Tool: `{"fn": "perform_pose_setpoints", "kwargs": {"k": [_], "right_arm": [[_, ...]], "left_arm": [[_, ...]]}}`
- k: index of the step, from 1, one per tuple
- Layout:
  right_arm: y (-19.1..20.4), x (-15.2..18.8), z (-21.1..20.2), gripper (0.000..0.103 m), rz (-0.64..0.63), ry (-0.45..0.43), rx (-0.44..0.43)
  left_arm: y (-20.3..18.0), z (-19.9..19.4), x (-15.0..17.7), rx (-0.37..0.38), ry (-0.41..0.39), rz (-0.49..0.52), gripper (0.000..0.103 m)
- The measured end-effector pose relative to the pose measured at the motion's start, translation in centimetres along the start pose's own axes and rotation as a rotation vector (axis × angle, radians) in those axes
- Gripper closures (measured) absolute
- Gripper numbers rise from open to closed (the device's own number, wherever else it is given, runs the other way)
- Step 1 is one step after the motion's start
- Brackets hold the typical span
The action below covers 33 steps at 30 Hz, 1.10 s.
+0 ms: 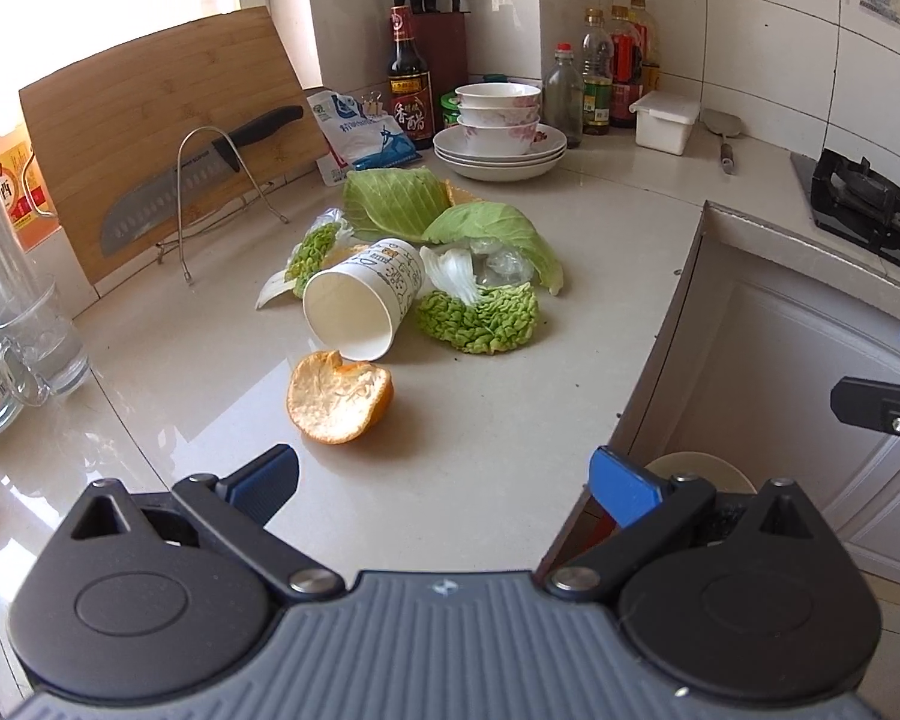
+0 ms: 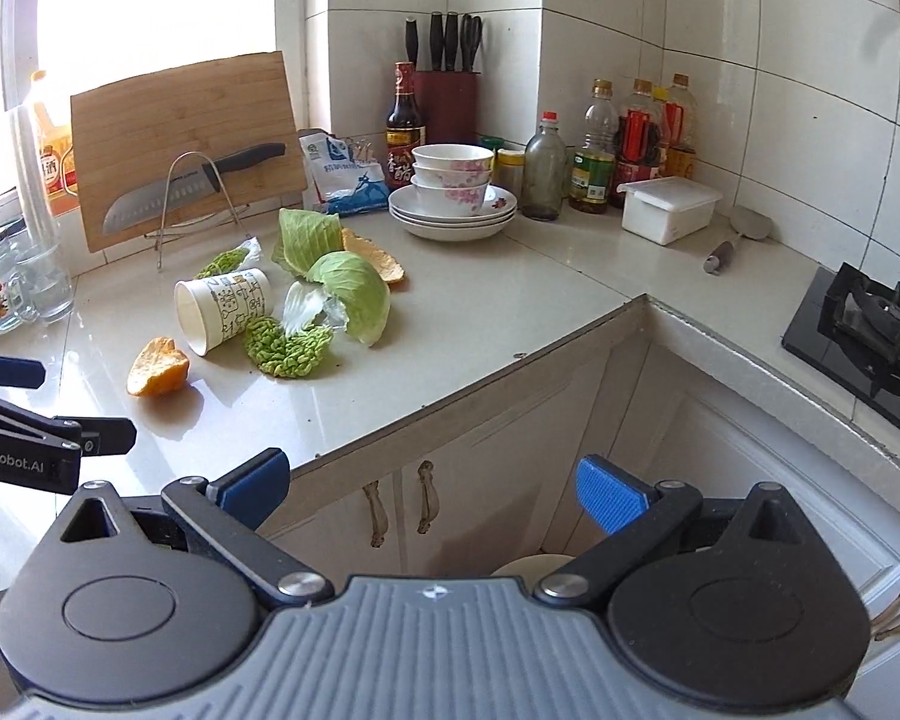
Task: Collect trash
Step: 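Reach the left tool to the orange peel and close on it while the right tool approaches a cabbage leaf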
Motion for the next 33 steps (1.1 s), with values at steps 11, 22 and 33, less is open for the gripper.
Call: {"fn": "perform_pose_setpoints", "kwargs": {"k": [11, 22, 33], "right_arm": [[1.6, -1.1, 5.1, 0.000, -0.036, 0.013, -0.112], [5.1, -4.0, 11.1, 0.000, -0.082, 0.058, -0.209], [7.1, -7.1, 14.3, 0.000, -0.117, 0.084, -0.236]], "left_arm": [[3.3, 6.3, -0.4, 0.011, 0.063, -0.012, 0.001], [6.5, 11.4, -2.4, 0.058, 0.108, -0.046, 0.002], [7.3, 13.1, -3.8, 0.156, 0.167, -0.060, 0.022]]}}
Point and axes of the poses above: each gripper's, at about its wrist camera, not at the fingertips, and z roughly the way its jaws point, y to its left, x to its underside, the point moved 6 cm from there along z, roughly the way its jaws point, and after that the axes turned 14 degrees about -z, right-handed, at the moved point
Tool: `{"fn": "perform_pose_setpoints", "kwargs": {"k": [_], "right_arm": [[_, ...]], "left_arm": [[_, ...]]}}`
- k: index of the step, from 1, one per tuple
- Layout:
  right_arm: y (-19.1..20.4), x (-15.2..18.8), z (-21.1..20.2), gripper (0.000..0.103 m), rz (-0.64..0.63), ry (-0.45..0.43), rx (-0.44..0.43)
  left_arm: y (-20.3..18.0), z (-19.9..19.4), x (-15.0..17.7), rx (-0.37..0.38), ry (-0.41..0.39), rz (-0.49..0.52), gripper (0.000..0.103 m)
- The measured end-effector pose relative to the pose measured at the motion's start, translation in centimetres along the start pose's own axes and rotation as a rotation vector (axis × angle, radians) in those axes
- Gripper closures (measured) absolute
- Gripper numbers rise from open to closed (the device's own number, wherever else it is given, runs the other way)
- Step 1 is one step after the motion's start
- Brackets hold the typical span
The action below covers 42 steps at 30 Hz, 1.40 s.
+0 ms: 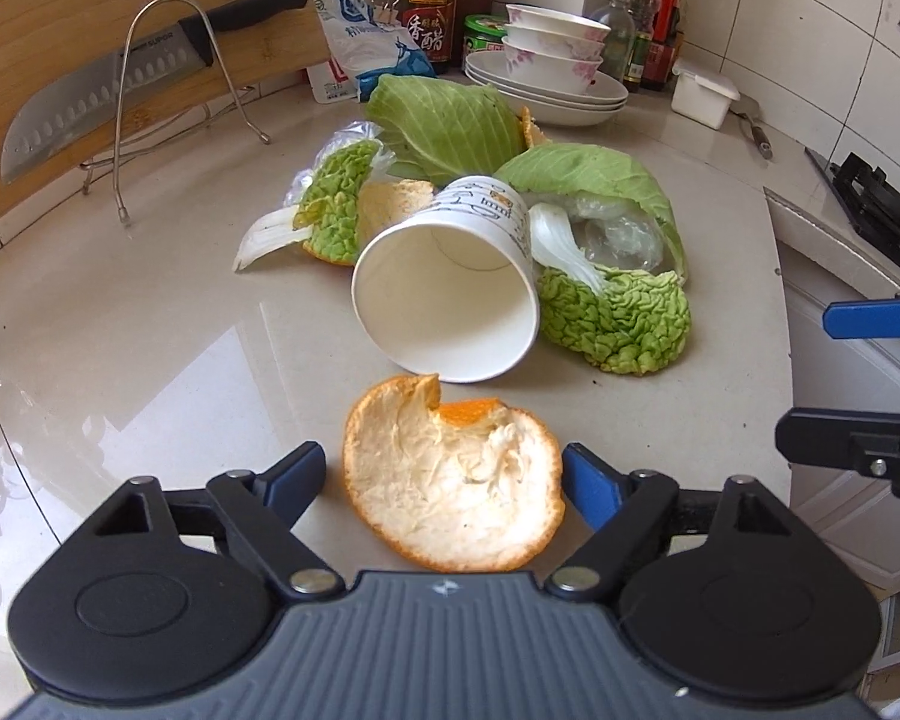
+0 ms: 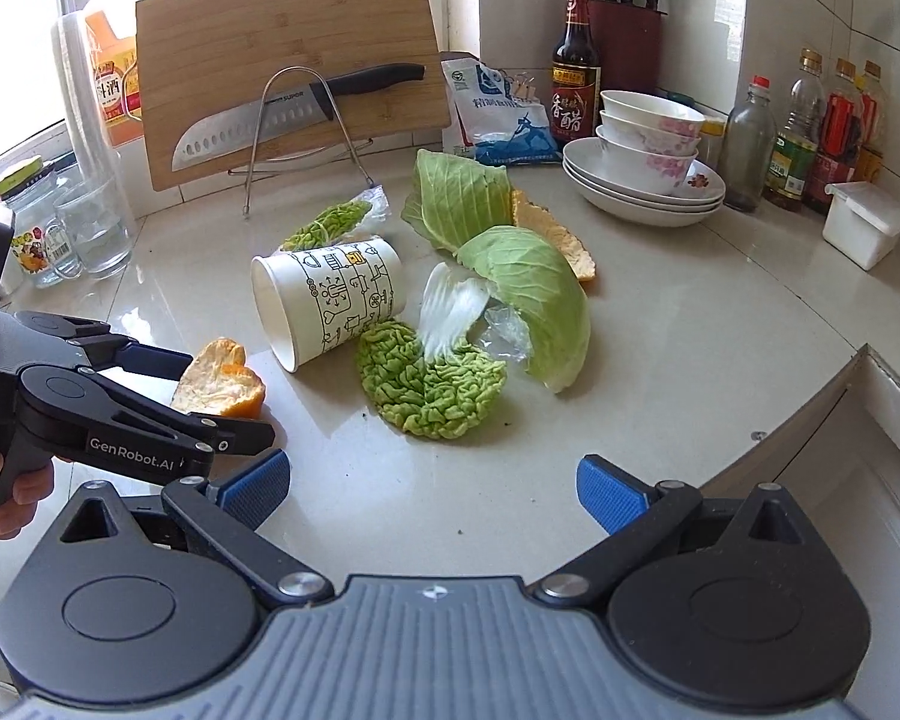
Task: Collect trash
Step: 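Reach the left tool to the orange peel and close on it while the right tool approaches a cabbage leaf, then grasp the green cabbage leaf with the right tool while the left tool holds the peel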
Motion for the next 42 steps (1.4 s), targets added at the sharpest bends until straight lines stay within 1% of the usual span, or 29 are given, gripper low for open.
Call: {"fn": "perform_pose_setpoints", "kwargs": {"k": [1, 3, 7, 12, 16, 19, 22, 26, 31, 34, 35, 36, 37, 39, 41, 42], "right_arm": [[0.1, -0.2, 0.3, 0.000, -0.006, 0.003, -0.002], [0.1, -0.5, 0.9, 0.000, -0.016, 0.007, -0.008], [0.0, -1.1, 2.0, 0.000, -0.032, 0.010, -0.013], [-0.9, -2.6, 3.1, 0.000, -0.051, -0.011, -0.010], [-3.2, -4.4, 4.0, 0.000, -0.056, -0.038, 0.017], [-5.5, -5.3, 5.3, 0.000, -0.029, -0.049, 0.026], [-7.9, -5.7, 7.2, 0.000, 0.033, -0.036, -0.007], [-10.0, -5.9, 9.4, 0.000, 0.116, -0.025, -0.099], [-11.4, -5.2, 11.7, 0.007, 0.211, 0.015, -0.194], [-11.6, -4.9, 12.0, 0.021, 0.245, 0.022, -0.242], [-11.6, -4.8, 11.9, 0.029, 0.243, 0.020, -0.250], [-11.5, -4.8, 11.8, 0.034, 0.234, 0.018, -0.249], [-11.4, -4.9, 11.5, 0.036, 0.222, 0.014, -0.239], [-11.2, -5.0, 11.0, 0.046, 0.201, 0.011, -0.232], [-11.2, -5.2, 10.3, 0.048, 0.191, -0.003, -0.228], [-11.2, -5.3, 9.9, 0.053, 0.186, -0.010, -0.229]], "left_arm": [[0.0, 0.0, -0.1, 0.006, 0.002, -0.001, 0.023], [0.1, -0.1, -0.2, 0.015, 0.005, 0.001, 0.034], [0.2, -0.3, -0.5, 0.002, -0.004, 0.003, 0.039], [0.7, -1.0, -1.0, -0.011, -0.013, -0.028, 0.040], [0.8, -1.4, -1.7, -0.018, -0.028, -0.029, 0.040], [0.8, -1.6, -2.2, -0.018, -0.036, -0.036, 0.041], [0.8, -1.6, -2.5, -0.025, -0.039, -0.037, 0.041], [0.7, -1.4, -2.8, -0.037, -0.038, -0.043, 0.041], [0.5, -1.3, -2.9, -0.045, -0.036, -0.050, 0.041], [0.5, -1.3, -3.0, -0.054, -0.035, -0.058, 0.041], [0.5, -1.3, -3.1, -0.057, -0.034, -0.058, 0.041], [0.5, -1.3, -3.1, -0.060, -0.034, -0.057, 0.041], [0.5, -1.3, -3.1, -0.063, -0.034, -0.055, 0.041], [0.4, -1.4, -3.2, -0.067, -0.036, -0.049, 0.041], [0.3, -1.6, -3.2, -0.068, -0.039, -0.041, 0.041], [0.3, -1.6, -3.2, -0.070, -0.040, -0.038, 0.041]]}}
Point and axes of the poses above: each gripper's, at about its wrist camera, not at the fingertips, and z roughly the way its jaws point, y to its left, x to its underside, the point moved 6 cm from there along z, roughly the way its jaws point, and after that the axes turned 14 degrees about -z, right-handed, at the moved point
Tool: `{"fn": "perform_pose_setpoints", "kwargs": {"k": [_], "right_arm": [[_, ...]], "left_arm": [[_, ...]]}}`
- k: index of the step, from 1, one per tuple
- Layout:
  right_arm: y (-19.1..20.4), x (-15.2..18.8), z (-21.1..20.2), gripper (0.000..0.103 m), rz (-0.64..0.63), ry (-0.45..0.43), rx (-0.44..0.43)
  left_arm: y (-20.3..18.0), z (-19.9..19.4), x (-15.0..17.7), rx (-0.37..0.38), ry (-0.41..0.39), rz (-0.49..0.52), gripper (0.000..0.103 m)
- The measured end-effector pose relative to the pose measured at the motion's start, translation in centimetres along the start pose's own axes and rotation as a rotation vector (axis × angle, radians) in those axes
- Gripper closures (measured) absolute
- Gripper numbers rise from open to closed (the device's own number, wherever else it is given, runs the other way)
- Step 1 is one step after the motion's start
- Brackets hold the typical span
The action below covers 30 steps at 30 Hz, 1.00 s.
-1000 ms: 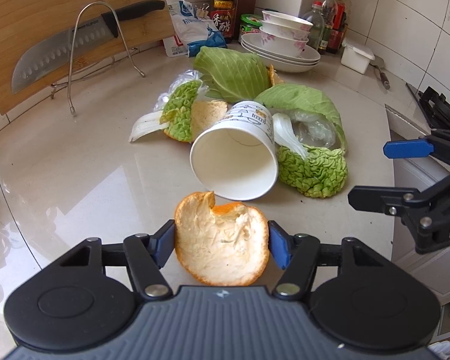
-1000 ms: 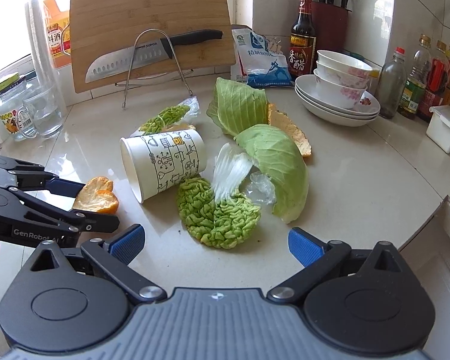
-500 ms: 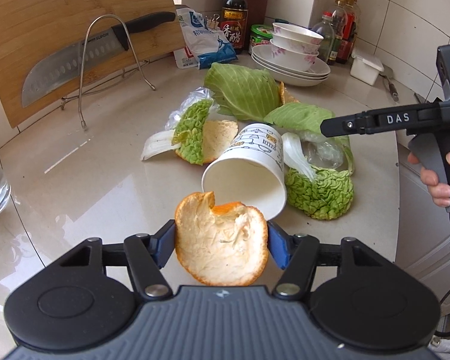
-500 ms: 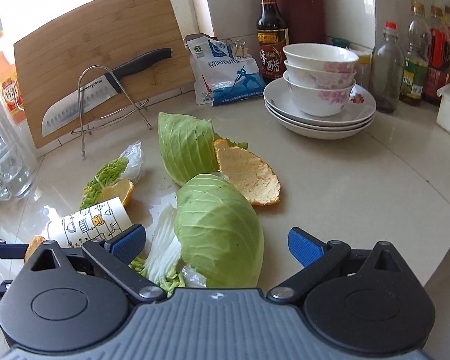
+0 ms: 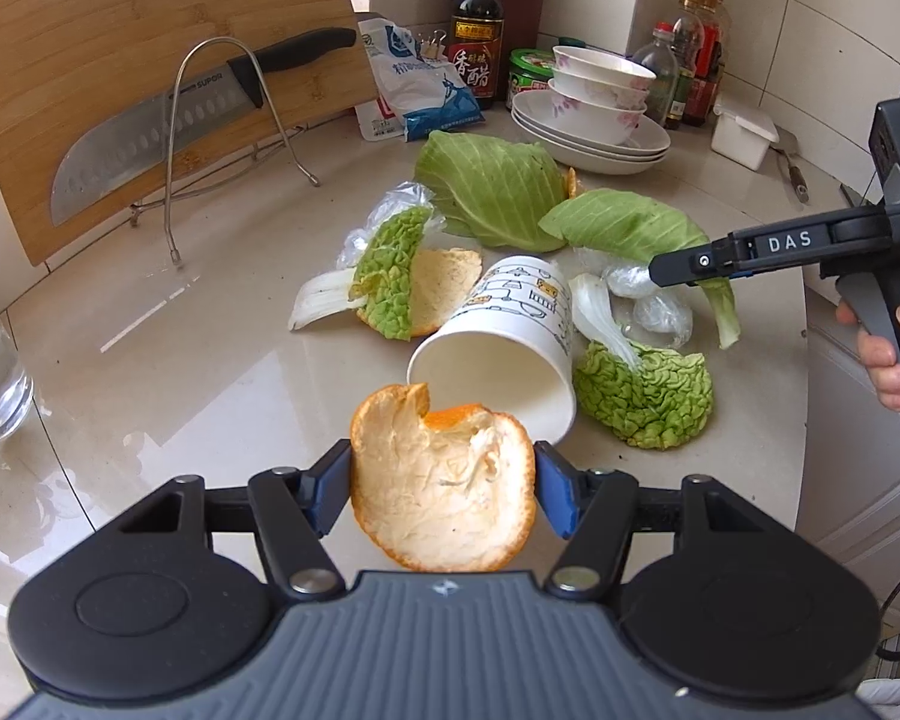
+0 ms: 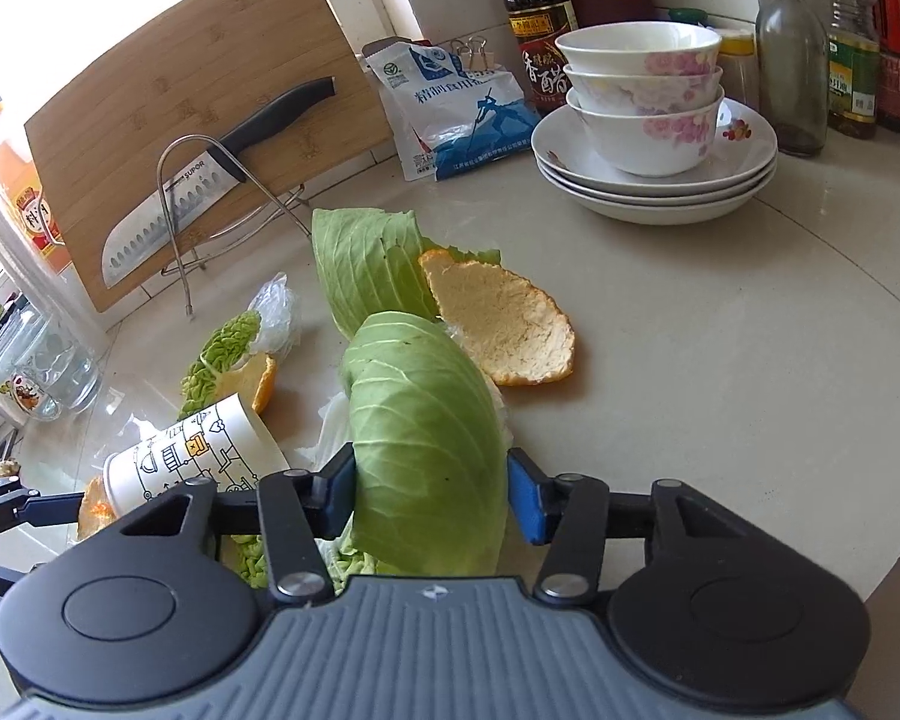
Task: Collect trash
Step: 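Grasp the green cabbage leaf with the right tool while the left tool holds the peel, then carry the cabbage leaf over the white bucket and release it with the right tool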
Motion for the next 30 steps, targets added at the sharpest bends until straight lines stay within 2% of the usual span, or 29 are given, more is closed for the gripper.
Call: {"fn": "perform_pose_setpoints", "kwargs": {"k": [6, 9, 16, 30], "right_arm": [[0.3, -0.4, -2.2, 0.060, -0.039, -0.025, 0.034], [0.4, -0.4, -3.2, 0.060, -0.049, -0.033, 0.040], [0.8, -0.3, -5.6, 0.060, -0.113, -0.048, 0.113], [1.0, 3.7, -10.0, 0.062, -0.124, -0.052, 0.177]], "left_arm": [[-0.2, -0.6, 0.0, -0.005, -0.001, 0.027, 0.041], [-0.5, -1.0, 0.0, -0.005, -0.006, 0.047, 0.041], [-1.2, -1.9, 0.0, 0.002, -0.014, 0.061, 0.042], [-5.8, -4.4, 0.9, 0.072, -0.002, 0.149, 0.047]]}}
Point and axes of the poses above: each gripper's, at about its wrist camera, not at the fingertips, and z roughly the way its jaws point, y to its left, x to its underside, the point moved 6 cm from there along z, roughly the way its jaws point, and after that the axes turned 14 degrees about -z, right-handed, at the moved point
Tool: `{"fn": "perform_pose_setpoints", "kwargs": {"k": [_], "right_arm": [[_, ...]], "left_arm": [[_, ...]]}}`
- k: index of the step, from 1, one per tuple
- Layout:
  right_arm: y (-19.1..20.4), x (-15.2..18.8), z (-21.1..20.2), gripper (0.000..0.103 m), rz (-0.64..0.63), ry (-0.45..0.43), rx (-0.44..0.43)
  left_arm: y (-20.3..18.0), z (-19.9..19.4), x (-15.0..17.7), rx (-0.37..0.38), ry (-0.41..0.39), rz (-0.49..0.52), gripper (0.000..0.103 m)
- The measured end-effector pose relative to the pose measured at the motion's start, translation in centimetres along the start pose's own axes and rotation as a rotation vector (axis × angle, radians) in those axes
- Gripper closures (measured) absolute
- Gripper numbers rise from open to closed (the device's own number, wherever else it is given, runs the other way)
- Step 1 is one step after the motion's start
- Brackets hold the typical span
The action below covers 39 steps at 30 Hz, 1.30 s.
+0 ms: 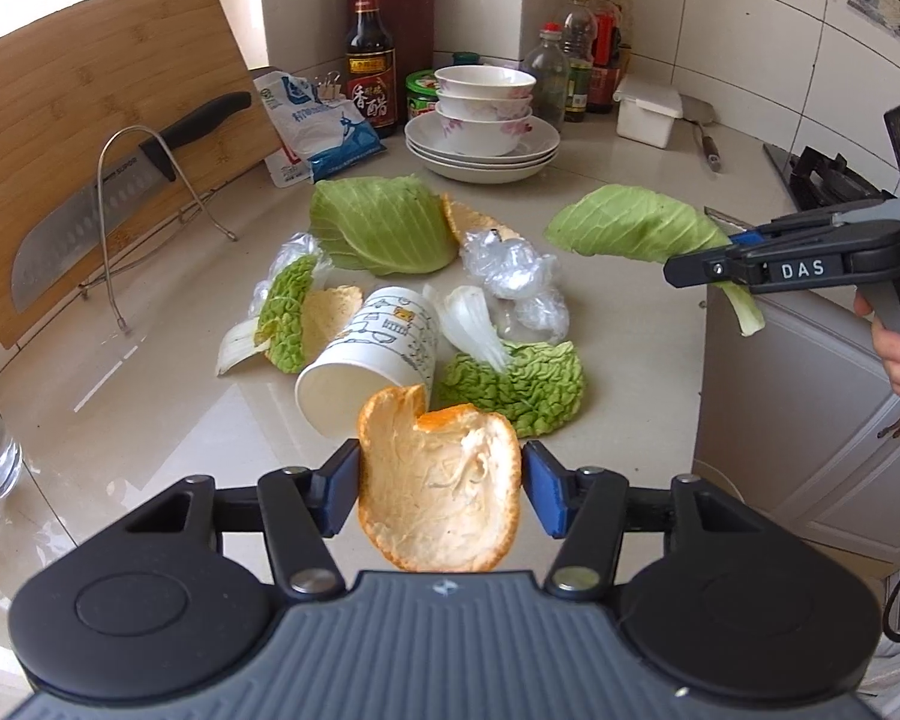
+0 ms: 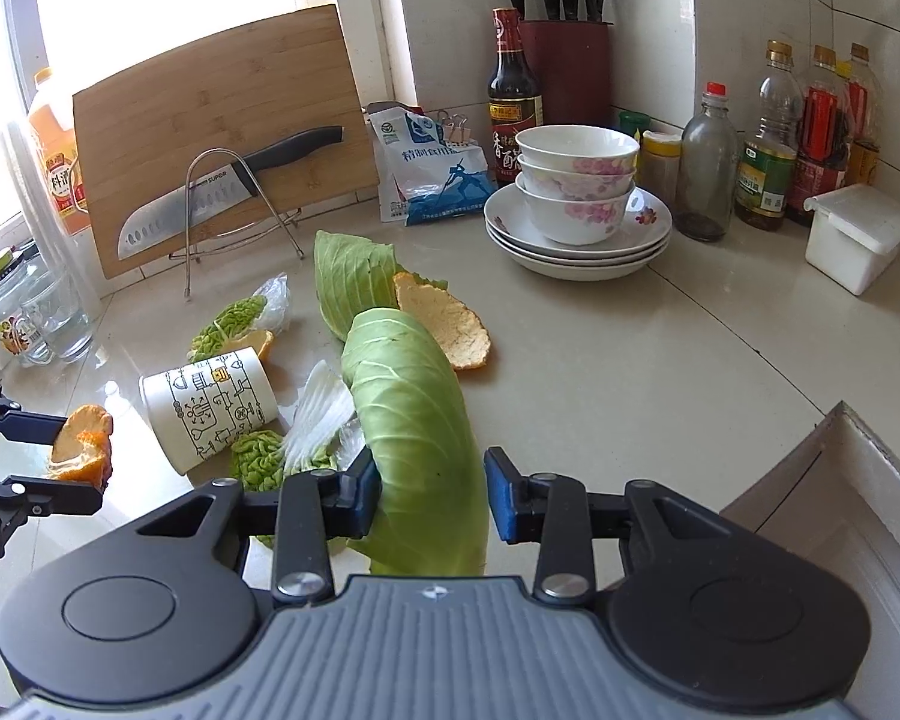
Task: Collect trash
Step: 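Carry the cabbage leaf over the white bucket and release it with the right tool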
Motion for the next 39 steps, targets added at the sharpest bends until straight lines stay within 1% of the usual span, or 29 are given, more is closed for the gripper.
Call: {"fn": "perform_pose_setpoints", "kwargs": {"k": [4, 7, 10, 14, 18, 22, 26, 28, 29, 30, 31, 33, 36, 39], "right_arm": [[-0.7, 1.6, -1.6, 0.062, 0.028, 0.000, 0.024], [-1.7, 3.3, -3.1, 0.062, 0.055, 0.007, 0.060], [-3.1, 5.6, -4.3, 0.062, 0.095, 0.028, 0.101], [-5.1, 9.8, -5.2, 0.062, 0.145, 0.084, 0.165], [-6.7, 15.4, -4.5, 0.062, 0.202, 0.183, 0.208], [-7.7, 20.5, -2.6, 0.062, 0.252, 0.277, 0.216], [-8.3, 23.8, -0.2, 0.060, 0.279, 0.336, 0.212], [-8.7, 24.6, 0.9, 0.051, 0.283, 0.352, 0.216], [-8.8, 24.8, 1.2, 0.040, 0.284, 0.356, 0.218], [-8.9, 24.8, 1.4, 0.033, 0.281, 0.352, 0.221], [-8.9, 24.8, 1.6, 0.030, 0.278, 0.349, 0.224], [-8.9, 24.7, 1.5, 0.019, 0.281, 0.339, 0.229], [-9.0, 24.0, 1.1, 0.012, 0.286, 0.318, 0.232], [-9.0, 23.6, 0.1, 0.009, 0.291, 0.307, 0.248]], "left_arm": [[-2.2, -0.4, -0.1, 0.037, -0.006, 0.025, 0.047], [-4.1, -0.3, -0.1, 0.070, -0.004, 0.056, 0.047], [-6.2, 0.0, 0.0, 0.103, 0.001, 0.090, 0.048], [-9.1, 0.6, 0.1, 0.149, 0.009, 0.134, 0.048], [-11.7, 1.3, 0.3, 0.186, 0.019, 0.173, 0.048], [-14.0, 1.7, 0.5, 0.209, 0.020, 0.202, 0.048], [-15.5, 2.0, 0.7, 0.214, 0.023, 0.218, 0.048], [-15.9, 2.1, 0.8, 0.213, 0.024, 0.221, 0.048], [-16.2, 2.1, 0.8, 0.211, 0.024, 0.226, 0.048], [-16.3, 2.2, 0.8, 0.210, 0.023, 0.230, 0.048], [-16.5, 2.3, 0.9, 0.207, 0.024, 0.234, 0.048], [-16.7, 2.5, 1.0, 0.204, 0.027, 0.235, 0.048], [-17.1, 3.0, 1.1, 0.206, 0.033, 0.241, 0.048], [-17.6, 3.7, 1.3, 0.215, 0.043, 0.253, 0.048]]}}
Point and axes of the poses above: each gripper's, at about its wrist camera, not at the fingertips, and z roughly the way its jaws point, y to its left, x to its underside, the point moved 6 cm from there along z, roughly the way its jaws point, and after that the axes turned 14 degrees about -z, right-handed, at the moved point
